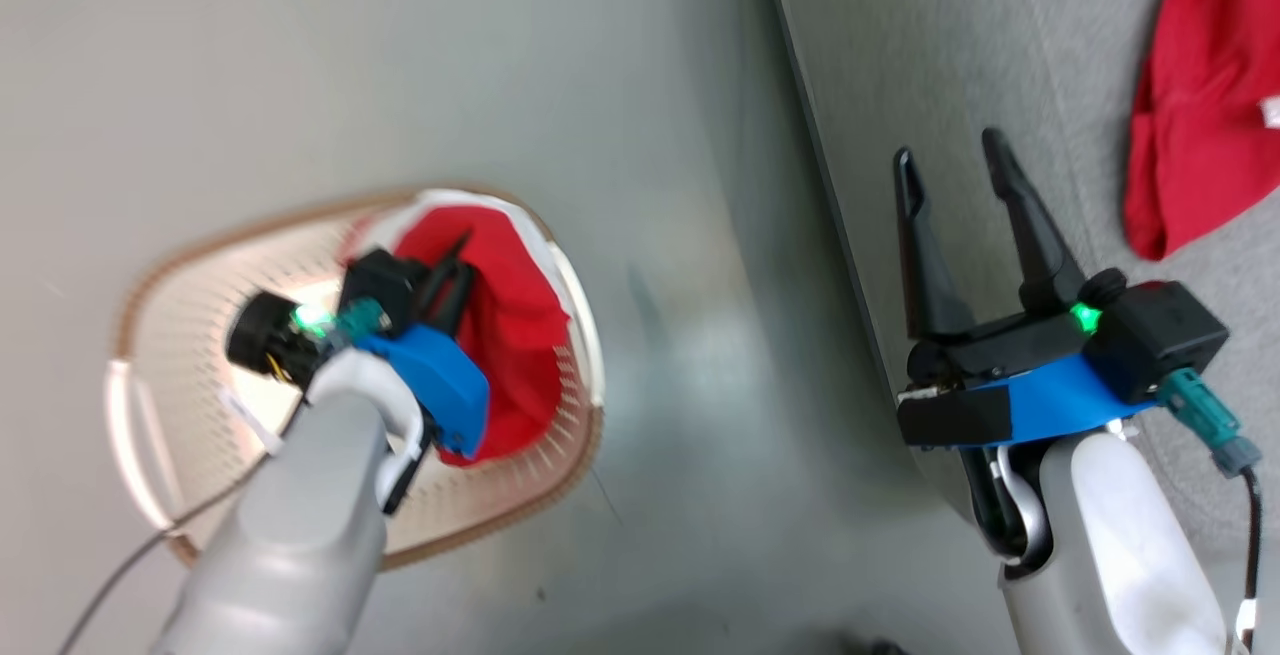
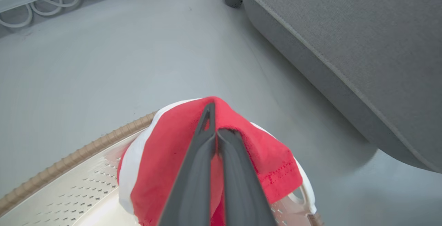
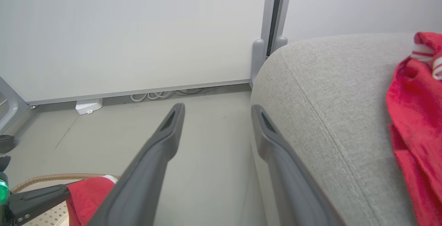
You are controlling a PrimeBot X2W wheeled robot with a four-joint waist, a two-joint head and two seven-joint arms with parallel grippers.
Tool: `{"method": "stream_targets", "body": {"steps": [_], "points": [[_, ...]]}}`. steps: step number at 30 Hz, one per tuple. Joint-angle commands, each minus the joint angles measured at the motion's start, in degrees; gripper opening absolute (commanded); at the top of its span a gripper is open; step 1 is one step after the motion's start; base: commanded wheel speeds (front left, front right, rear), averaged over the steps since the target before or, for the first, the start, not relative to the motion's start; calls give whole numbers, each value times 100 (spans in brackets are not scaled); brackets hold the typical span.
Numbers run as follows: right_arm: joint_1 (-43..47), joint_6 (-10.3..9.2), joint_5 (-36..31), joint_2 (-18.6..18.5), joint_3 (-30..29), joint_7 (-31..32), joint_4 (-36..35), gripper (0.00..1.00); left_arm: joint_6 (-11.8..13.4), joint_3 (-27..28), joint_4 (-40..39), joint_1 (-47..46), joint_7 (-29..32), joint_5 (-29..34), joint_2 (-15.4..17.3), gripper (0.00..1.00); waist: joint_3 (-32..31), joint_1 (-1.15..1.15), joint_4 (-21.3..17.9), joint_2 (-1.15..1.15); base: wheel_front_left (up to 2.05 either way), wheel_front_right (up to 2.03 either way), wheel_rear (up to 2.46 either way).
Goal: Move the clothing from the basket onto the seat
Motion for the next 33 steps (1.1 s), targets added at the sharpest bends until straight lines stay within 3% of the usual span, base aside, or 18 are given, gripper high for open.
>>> {"method": "stream_targets", "body": {"steps": [1,14,29,33], "points": [[137,-6,-64,-1,-10,60,106,100,-40,-27,-146,253,-19,-12,-58,0,-975,1,474,0,0,0,0],[641,-6,-128,-2,134,469,467,100,-78,-101,-843,1054,-19,-378,-337,0,-2730,1,994,0,0,0,0],[1041,-6,-62,-2,256,708,591,100,-83,-1134,-1384,233,95,-1553,-391,0,-3700,1,1452,0,0,0,0],[1086,-6,10,-2,322,714,643,100,12,-1389,-1468,-2,170,-1832,-391,0,-3845,1,1501,0,0,0,0]]}}
